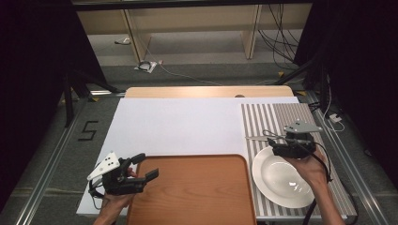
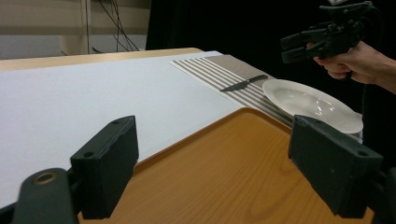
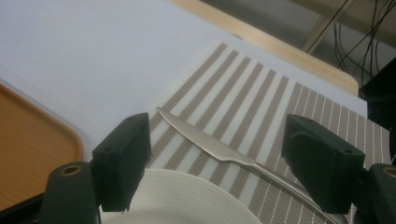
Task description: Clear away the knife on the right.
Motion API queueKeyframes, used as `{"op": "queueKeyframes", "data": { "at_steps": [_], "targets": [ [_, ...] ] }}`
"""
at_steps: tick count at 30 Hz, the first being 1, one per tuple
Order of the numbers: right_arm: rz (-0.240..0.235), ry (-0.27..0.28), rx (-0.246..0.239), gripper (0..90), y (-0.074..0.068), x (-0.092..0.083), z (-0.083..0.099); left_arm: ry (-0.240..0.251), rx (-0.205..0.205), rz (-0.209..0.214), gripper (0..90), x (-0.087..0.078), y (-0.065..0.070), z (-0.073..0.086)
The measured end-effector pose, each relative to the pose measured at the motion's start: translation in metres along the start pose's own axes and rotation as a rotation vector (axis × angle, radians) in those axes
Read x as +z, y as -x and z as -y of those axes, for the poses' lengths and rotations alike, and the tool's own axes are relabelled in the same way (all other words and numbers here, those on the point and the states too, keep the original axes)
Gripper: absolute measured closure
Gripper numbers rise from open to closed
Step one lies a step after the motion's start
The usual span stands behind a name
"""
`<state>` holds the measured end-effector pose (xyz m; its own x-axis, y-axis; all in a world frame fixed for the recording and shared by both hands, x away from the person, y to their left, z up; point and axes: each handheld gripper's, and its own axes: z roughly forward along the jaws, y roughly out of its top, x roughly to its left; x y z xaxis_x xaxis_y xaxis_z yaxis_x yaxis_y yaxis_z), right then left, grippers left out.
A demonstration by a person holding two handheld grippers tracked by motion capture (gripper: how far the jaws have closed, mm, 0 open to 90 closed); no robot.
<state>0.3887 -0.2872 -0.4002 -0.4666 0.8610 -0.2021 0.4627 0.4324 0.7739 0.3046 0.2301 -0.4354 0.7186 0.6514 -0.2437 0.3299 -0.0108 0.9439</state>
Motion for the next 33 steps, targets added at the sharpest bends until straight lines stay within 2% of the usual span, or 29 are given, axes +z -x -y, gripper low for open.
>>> {"op": "queueKeyframes", "data": {
  "at_steps": [5,6,8,15,20,24,28,33],
  "targets": [
    [-0.007,-0.09,-0.014,25.2,0.015,0.012,-0.01,-0.005,-0.001,-0.001,16.0,0.001,0.0,0.0],
    [-0.012,-0.141,-0.01,25.3,0.021,0.019,-0.014,-0.007,-0.001,-0.003,16.0,0.001,-0.001,0.001],
    [-0.004,-0.158,-0.014,25.5,0.023,0.021,-0.015,-0.005,-0.002,-0.001,16.0,0.0,-0.001,0.0],
    [-0.011,-0.312,-0.042,26.1,0.036,0.046,-0.021,-0.003,-0.001,0.0,16.0,0.001,-0.001,0.0],
    [-0.012,-0.42,-0.032,27.7,0.046,0.063,-0.022,0.0,-0.001,0.001,16.1,0.0,-0.001,0.0],
    [-0.021,-0.47,-0.027,28.7,0.054,0.074,-0.019,0.0,0.0,0.002,16.0,0.0,0.0,0.0],
    [-0.011,-0.532,-0.044,28.7,0.06,0.084,-0.016,-0.001,-0.004,0.003,16.0,0.0,-0.001,0.0],
    [-0.01,-0.579,-0.064,30.0,0.065,0.093,-0.015,0.0,-0.006,0.003,16.0,0.0,-0.001,0.0]
  ]
}}
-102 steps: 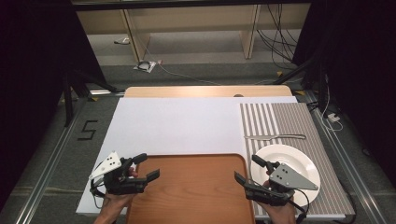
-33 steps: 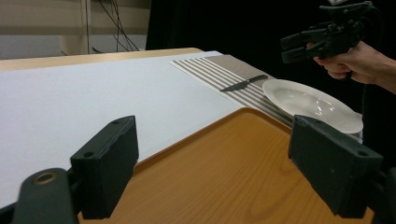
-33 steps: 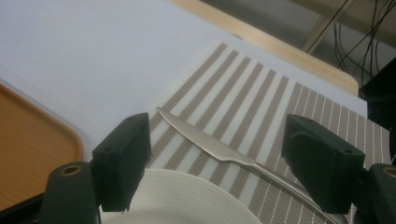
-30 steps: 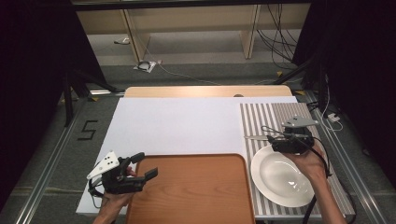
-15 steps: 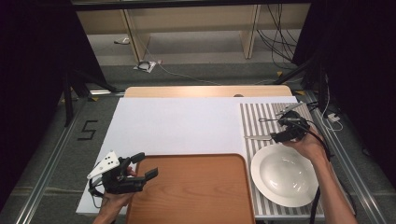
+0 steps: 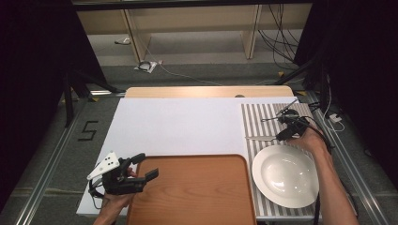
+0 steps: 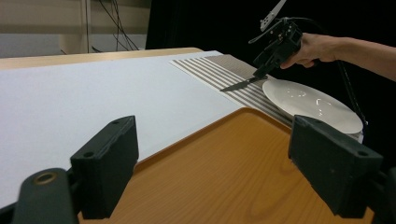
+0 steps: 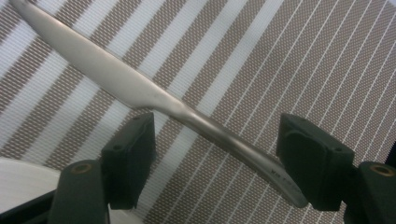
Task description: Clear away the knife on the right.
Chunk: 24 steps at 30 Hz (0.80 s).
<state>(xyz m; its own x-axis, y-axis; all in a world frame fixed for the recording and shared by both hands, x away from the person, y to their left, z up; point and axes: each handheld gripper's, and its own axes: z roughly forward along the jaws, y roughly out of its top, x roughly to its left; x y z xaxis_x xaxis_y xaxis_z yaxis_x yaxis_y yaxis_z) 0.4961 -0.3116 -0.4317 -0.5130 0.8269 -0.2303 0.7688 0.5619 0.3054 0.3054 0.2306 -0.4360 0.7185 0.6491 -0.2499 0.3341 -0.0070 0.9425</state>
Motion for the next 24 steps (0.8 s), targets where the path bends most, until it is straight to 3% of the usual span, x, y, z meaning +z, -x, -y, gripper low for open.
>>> {"op": "queueKeyframes", "data": {
  "at_steps": [10,24],
  "targets": [
    [0.017,-0.099,-0.053,34.9,0.007,0.013,-0.007,-0.002,0.007,0.0,16.0,-0.001,0.0,0.0],
    [0.003,-0.16,-0.098,41.1,0.008,0.023,-0.012,0.001,0.004,0.001,16.1,-0.001,0.0,-0.001]
  ]
}}
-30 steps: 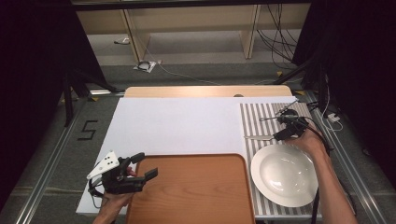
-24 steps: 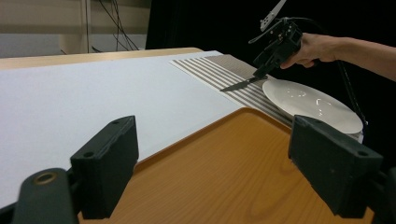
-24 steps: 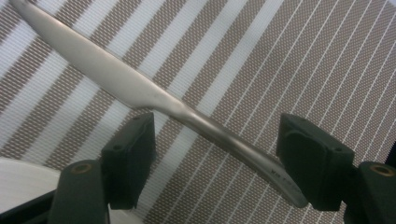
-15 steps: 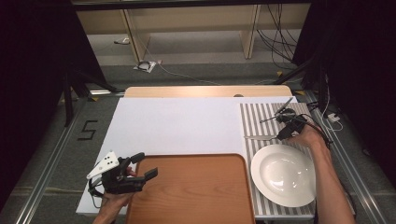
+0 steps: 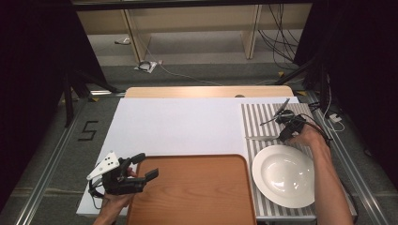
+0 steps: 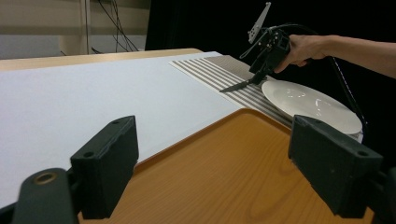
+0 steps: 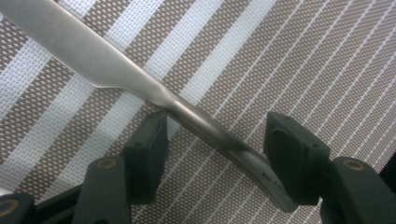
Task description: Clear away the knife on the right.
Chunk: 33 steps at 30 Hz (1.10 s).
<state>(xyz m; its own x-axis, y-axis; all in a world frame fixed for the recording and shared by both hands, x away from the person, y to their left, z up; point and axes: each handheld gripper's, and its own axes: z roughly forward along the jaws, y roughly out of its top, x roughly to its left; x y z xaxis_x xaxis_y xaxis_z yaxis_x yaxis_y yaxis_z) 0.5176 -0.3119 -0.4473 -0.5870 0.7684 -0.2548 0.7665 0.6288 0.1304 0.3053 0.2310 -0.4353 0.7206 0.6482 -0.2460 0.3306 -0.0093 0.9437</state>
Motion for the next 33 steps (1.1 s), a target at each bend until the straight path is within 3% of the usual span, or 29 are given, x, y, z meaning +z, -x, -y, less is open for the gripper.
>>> {"op": "queueKeyframes", "data": {
  "at_steps": [6,22,33],
  "targets": [
    [-0.003,-0.038,-0.027,45.3,-0.0007,0.0024,-0.003,0.0,0.001,0.002,16.1,0.0003,0.0005,0.0001],
    [-0.028,-0.049,-0.052,51.7,-0.0007,0.0033,-0.0065,-0.003,0.001,0.007,16.1,0.0015,0.0015,0.0005],
    [-0.044,-0.039,-0.061,51.0,0.0022,0.0041,-0.0058,-0.007,0.008,0.011,16.1,0.0016,0.0022,0.0005]
  ]
}}
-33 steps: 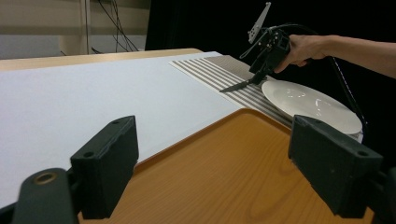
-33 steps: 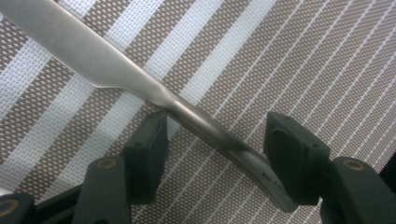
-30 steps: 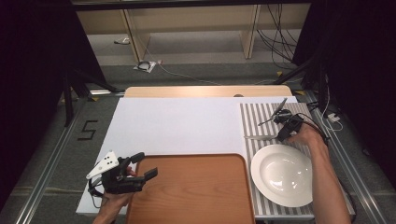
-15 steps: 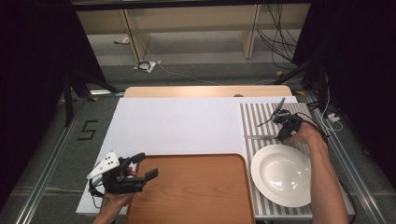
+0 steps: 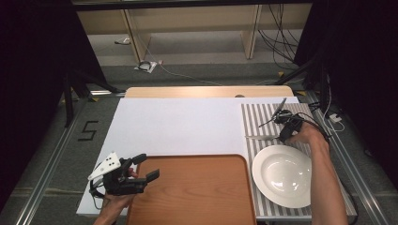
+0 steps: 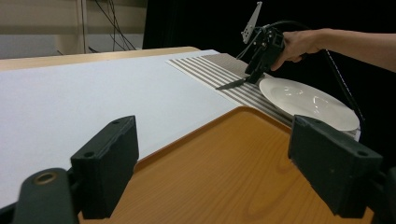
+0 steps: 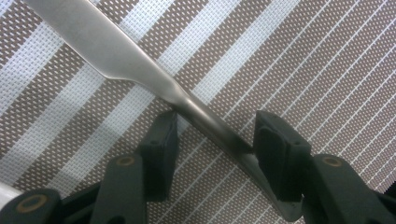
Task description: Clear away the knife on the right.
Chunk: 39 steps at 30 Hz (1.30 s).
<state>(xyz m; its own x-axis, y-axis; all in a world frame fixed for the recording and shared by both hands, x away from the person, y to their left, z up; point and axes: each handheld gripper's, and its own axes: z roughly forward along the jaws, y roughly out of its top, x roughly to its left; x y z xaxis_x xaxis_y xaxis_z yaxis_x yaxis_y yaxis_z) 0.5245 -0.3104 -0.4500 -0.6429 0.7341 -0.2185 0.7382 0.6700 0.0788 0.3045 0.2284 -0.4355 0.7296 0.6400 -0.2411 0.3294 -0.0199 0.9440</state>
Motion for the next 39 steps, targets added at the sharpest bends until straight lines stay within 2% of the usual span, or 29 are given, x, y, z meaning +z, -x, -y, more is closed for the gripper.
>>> {"op": "queueKeyframes", "data": {
  "at_steps": [18,24,29,32,39],
  "targets": [
    [-0.008,0.001,-0.011,51.5,0.0011,0.0003,-0.0001,0.0,0.001,0.003,16.2,0.0002,0.0002,0.0002],
    [-0.003,-0.004,-0.025,56.0,-0.0019,-0.0003,-0.0026,-0.001,0.001,0.003,16.2,0.0002,0.0003,0.0002],
    [-0.017,-0.007,-0.021,60.9,-0.0018,-0.0004,-0.0027,-0.001,0.001,0.004,16.1,0.0001,0.0004,0.0002],
    [-0.051,-0.004,-0.007,66.5,-0.0005,0.0,-0.0024,0.0,0.001,0.003,16.2,-0.0001,0.0002,0.0002],
    [-0.049,-0.012,-0.01,69.5,-0.0019,-0.0005,-0.0033,-0.002,0.002,0.002,16.2,0.0004,0.0004,0.0003]
  ]
}}
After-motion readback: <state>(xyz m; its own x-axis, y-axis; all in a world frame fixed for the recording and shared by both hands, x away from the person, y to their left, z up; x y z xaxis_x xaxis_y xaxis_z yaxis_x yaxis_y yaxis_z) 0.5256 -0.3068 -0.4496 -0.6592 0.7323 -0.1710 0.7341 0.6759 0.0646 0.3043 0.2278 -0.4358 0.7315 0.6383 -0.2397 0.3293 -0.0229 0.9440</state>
